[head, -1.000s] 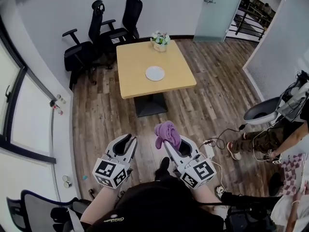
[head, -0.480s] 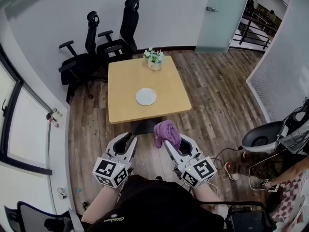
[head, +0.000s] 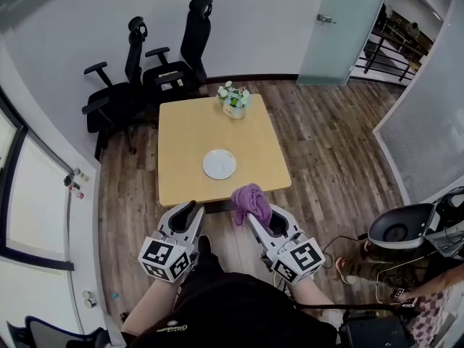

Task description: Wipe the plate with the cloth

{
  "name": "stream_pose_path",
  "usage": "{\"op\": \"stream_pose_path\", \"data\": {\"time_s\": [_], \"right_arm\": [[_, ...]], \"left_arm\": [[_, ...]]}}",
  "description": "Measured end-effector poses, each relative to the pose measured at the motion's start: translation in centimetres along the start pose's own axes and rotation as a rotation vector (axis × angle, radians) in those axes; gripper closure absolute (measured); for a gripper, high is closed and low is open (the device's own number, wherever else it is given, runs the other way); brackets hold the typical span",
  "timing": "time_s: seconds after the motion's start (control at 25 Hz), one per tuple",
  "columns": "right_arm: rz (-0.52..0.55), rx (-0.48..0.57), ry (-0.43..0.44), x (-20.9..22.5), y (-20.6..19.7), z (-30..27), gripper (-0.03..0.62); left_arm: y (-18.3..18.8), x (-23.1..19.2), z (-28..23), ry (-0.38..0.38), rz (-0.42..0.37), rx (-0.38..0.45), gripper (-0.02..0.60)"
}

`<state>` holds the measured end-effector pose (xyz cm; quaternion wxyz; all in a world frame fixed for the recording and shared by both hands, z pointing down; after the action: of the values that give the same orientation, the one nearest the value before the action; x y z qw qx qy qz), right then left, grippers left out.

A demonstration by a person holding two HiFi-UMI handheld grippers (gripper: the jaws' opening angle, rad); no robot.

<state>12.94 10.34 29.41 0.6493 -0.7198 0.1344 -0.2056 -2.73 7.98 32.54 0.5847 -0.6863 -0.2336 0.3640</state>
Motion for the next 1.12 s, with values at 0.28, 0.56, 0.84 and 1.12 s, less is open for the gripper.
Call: {"op": "stream_pose_path", "data": {"time_s": [0.28,0.56,0.84,1.12], "right_arm": [[0.01,0.002,-0.033,1.1,2.2,-9.4,0.465],[0.013,0.01,-0.075,1.1,3.3,-17.4,0.465],[0.014,0.002,-0.114,2.0,3.3,-20.8,0.465],[0.026,0.046,-0.101,3.6,5.6,-22.5,0.465]], "left_arm": [[3.9,-8.6,-4.0,-0.047,-0.02,0.008,0.497],[6.3,-16.4,-5.8,-0.089,-0.039,-0.002,0.497],[6.8,-19.7,-8.0,-0.132,-0.023,-0.01,0.497],[7.8,-19.6,-9.8,-0.139,-0.014,-0.001,0.497]]}}
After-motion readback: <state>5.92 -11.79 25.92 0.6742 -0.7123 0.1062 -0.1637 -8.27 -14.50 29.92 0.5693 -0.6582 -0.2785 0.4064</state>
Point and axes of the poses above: the fingertips, and each gripper's own axes: z backward along the fingers, x to its right, y out of its top, the point moved 2 cm from there along z, backward along the fingers, and after that the axes turned 13 degrees about -y, right-handed, at the moved point
